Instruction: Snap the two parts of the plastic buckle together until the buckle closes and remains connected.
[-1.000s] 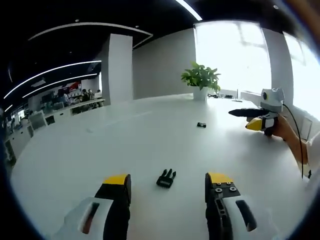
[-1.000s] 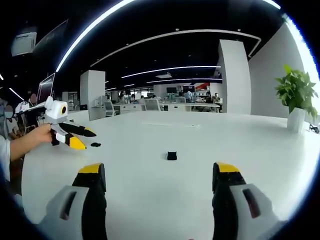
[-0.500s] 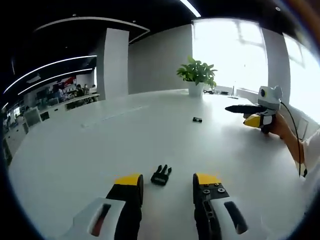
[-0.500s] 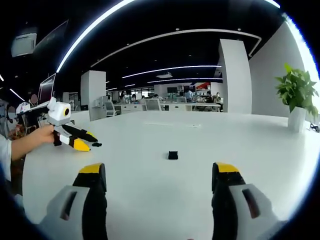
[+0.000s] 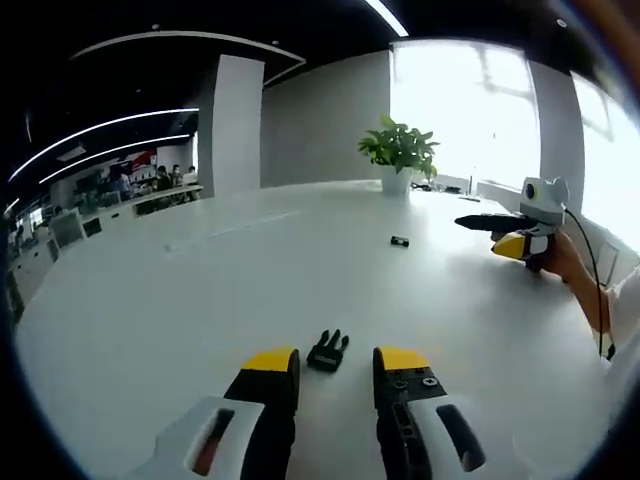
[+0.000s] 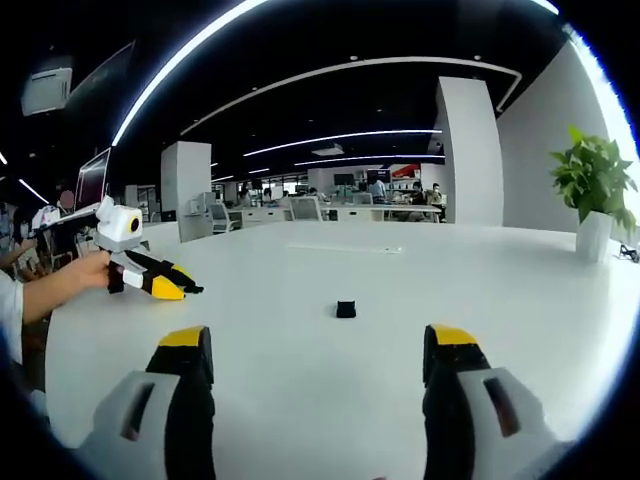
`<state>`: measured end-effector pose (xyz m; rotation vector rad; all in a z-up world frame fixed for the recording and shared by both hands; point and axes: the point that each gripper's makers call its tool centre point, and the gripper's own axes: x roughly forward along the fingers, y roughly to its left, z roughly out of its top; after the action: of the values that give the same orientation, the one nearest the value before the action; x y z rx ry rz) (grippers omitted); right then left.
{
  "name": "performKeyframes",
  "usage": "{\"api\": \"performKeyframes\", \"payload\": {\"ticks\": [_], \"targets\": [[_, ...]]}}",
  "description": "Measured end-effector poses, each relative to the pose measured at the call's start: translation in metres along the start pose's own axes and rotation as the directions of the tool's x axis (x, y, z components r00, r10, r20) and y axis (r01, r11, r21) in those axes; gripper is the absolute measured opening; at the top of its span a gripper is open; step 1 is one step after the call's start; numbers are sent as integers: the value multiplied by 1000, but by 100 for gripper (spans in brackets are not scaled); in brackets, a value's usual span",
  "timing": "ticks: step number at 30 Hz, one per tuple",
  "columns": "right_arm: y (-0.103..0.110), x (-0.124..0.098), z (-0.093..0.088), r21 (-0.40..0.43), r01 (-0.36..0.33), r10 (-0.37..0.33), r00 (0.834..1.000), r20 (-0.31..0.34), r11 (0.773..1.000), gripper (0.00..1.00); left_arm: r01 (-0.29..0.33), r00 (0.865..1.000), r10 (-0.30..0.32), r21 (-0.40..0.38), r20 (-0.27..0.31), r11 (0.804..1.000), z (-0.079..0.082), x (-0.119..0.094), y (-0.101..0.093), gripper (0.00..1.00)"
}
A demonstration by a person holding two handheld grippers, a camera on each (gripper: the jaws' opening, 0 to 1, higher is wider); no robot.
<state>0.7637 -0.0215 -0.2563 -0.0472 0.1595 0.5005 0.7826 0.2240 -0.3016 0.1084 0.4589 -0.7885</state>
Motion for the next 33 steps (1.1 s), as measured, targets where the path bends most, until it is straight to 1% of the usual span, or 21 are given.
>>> {"api": "performKeyframes", "payload": {"ticks": [3,5,9,21,23,28,33], "targets": [[-1,0,0,1,1,-1,1000,-1,1000,86,-10,1000,10,17,-4,1000,-1,0,0,27],[-1,0,0,3,1,-1,1000,-2,1000,86,-6,1000,6,15,-5,1000,-1,0,0,24],[-2,0,-1,6,4,-4,1000,-4,1000,86,-5,1000,5,19,-5,1000,-1,1,-1,22],[-2,-1,-1,14,8,-8,1000,0,1000,86,20,1000,-20,24,-1,1000,0,0,-6,12],[-2,-1,-1,15,8,-8,1000,-1,1000,86,34,999,-34,14,-2,999,0,0,-7,12],[-2,-1,-1,19,8,-8,1000,1,1000,86,52,999,-52,22,-3,998,0,-2,-9,12],[-2,-2,-1,20,8,-8,1000,1,1000,86,97,995,-97,59,-5,994,0,-9,-18,12]]}}
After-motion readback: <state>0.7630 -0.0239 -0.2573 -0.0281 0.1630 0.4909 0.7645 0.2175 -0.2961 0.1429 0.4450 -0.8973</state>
